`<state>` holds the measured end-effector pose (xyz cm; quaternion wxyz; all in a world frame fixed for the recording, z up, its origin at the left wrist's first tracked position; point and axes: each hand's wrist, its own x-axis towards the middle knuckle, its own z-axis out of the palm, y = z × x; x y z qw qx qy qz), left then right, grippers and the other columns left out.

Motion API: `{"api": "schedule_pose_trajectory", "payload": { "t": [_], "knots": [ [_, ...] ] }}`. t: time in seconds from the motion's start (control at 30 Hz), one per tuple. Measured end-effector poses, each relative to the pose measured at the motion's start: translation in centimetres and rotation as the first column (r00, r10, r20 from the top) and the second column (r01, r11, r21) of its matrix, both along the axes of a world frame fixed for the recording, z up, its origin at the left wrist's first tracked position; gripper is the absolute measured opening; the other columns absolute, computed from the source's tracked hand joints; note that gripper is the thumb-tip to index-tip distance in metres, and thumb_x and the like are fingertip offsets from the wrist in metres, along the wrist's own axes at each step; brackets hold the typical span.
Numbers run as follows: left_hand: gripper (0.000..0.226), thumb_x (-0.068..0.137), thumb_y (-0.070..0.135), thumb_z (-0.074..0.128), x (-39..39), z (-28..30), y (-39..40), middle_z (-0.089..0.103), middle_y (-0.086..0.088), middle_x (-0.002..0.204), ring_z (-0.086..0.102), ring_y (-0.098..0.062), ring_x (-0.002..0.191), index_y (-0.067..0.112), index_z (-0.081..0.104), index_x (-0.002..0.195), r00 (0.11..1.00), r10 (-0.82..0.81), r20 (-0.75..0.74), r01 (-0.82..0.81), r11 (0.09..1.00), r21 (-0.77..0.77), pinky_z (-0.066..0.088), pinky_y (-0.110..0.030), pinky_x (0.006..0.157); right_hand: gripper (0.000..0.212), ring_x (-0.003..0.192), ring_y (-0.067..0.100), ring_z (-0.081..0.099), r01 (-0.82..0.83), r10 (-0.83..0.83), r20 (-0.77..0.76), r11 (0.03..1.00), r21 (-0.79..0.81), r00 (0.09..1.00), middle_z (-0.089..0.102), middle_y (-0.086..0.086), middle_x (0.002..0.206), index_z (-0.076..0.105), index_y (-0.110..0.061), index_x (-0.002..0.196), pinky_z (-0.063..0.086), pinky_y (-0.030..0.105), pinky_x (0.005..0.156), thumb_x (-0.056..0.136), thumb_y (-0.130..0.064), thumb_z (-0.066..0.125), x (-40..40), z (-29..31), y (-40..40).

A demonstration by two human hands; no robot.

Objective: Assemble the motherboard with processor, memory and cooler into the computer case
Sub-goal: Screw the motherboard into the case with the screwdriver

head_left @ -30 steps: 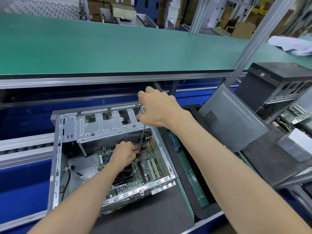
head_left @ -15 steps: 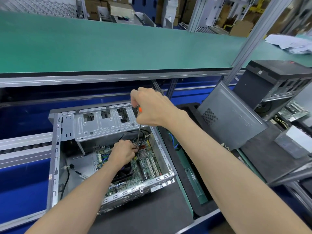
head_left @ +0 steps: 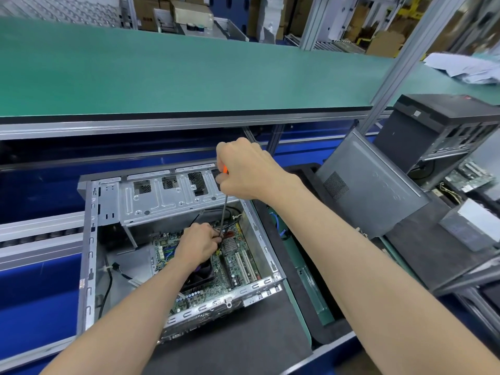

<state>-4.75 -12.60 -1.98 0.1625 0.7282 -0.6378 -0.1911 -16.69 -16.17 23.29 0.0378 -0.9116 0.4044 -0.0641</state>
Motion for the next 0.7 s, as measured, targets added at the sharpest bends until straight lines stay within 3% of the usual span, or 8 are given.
{"api": "schedule_pose_trajectory", "payload": {
  "t": [0.13,0.23,0.33,0.43,0.5,0.57,0.63,0.7],
  "knots": [
    [0.019,0.093,0.021,0.065,-0.07,0.06,-0.01,0.074,0.005,0.110,0.067,-0.018,0.089,0.022,0.078,0.106,1.000,0.011,-0.002,-0.011,1.000,0.002,0.042,-0.022,0.071,0.034,0.067,0.029,0.043,0.083,-0.103,-0.059,0.959,-0.270,0.993,0.030,-0.002,0.068,0.035,-0.017,0.069,0.027,0.036,0.060,0.096,-0.029,0.051,0.27,-0.63,-0.27],
    [0.018,0.091,0.019,0.066,-0.03,0.10,0.05,0.075,0.005,0.107,0.069,-0.019,0.093,0.022,0.079,0.104,1.000,0.026,-0.010,-0.026,1.000,-0.001,0.048,-0.025,0.075,0.012,0.073,0.026,0.049,-0.021,0.020,-0.008,0.998,-0.051,1.000,0.046,0.000,0.083,0.047,-0.018,0.083,0.026,0.032,0.058,0.077,-0.022,0.057,0.02,-0.09,-0.13],
    [0.019,0.091,0.019,0.066,-0.01,0.11,0.05,0.076,0.005,0.105,0.068,-0.017,0.090,0.023,0.079,0.105,1.000,0.019,-0.022,-0.019,1.000,0.008,0.048,-0.024,0.074,0.026,0.083,0.026,0.052,-0.045,0.041,0.041,0.994,0.101,0.998,0.054,0.002,0.095,0.053,-0.015,0.097,0.030,0.029,0.055,0.072,-0.013,0.057,-0.18,0.22,-0.27],
    [0.021,0.091,0.017,0.066,-0.02,0.15,0.03,0.075,0.005,0.106,0.068,-0.018,0.090,0.023,0.078,0.106,1.000,0.012,-0.011,-0.012,1.000,0.005,0.050,-0.025,0.076,0.011,0.073,0.027,0.047,0.039,-0.038,0.005,0.998,-0.055,0.999,0.044,0.001,0.078,0.047,-0.015,0.081,0.025,0.030,0.052,0.085,-0.017,0.057,0.10,-0.36,-0.47],
    [0.021,0.091,0.017,0.066,-0.04,0.19,0.04,0.076,0.005,0.106,0.068,-0.018,0.090,0.023,0.078,0.107,1.000,0.015,-0.022,-0.015,1.000,0.009,0.051,-0.026,0.080,0.030,0.066,0.028,0.041,0.093,-0.106,-0.050,0.974,-0.205,0.993,0.031,-0.002,0.069,0.036,-0.017,0.071,0.023,0.032,0.055,0.094,-0.024,0.055,0.14,-0.72,-0.54],
    [0.021,0.091,0.017,0.066,-0.06,0.25,0.03,0.076,0.005,0.107,0.069,-0.018,0.090,0.022,0.077,0.108,0.999,0.016,-0.033,-0.016,1.000,0.019,0.053,-0.027,0.083,0.027,0.066,0.028,0.041,0.083,-0.096,-0.042,0.967,-0.242,0.995,0.032,-0.003,0.070,0.040,-0.016,0.077,0.028,0.036,0.061,0.094,-0.030,0.055,0.20,-0.64,-0.53],
    [0.022,0.091,0.016,0.065,-0.06,0.28,-0.02,0.075,0.004,0.108,0.069,-0.018,0.092,0.022,0.077,0.108,0.999,0.020,-0.043,-0.019,0.999,0.027,0.054,-0.028,0.084,0.016,0.073,0.026,0.047,0.029,-0.030,-0.007,0.992,-0.120,1.000,0.045,-0.001,0.081,0.048,-0.016,0.089,0.031,0.036,0.062,0.085,-0.027,0.058,0.14,-0.37,-0.56],
    [0.022,0.092,0.017,0.065,-0.09,0.28,-0.05,0.075,0.004,0.109,0.068,-0.018,0.093,0.023,0.077,0.109,0.999,0.021,-0.045,-0.020,0.999,0.032,0.053,-0.028,0.084,0.023,0.081,0.025,0.052,-0.018,0.016,0.036,0.998,0.056,0.999,0.053,0.000,0.092,0.053,-0.015,0.098,0.037,0.033,0.061,0.075,-0.016,0.057,0.05,-0.07,-0.63]
  ]
}}
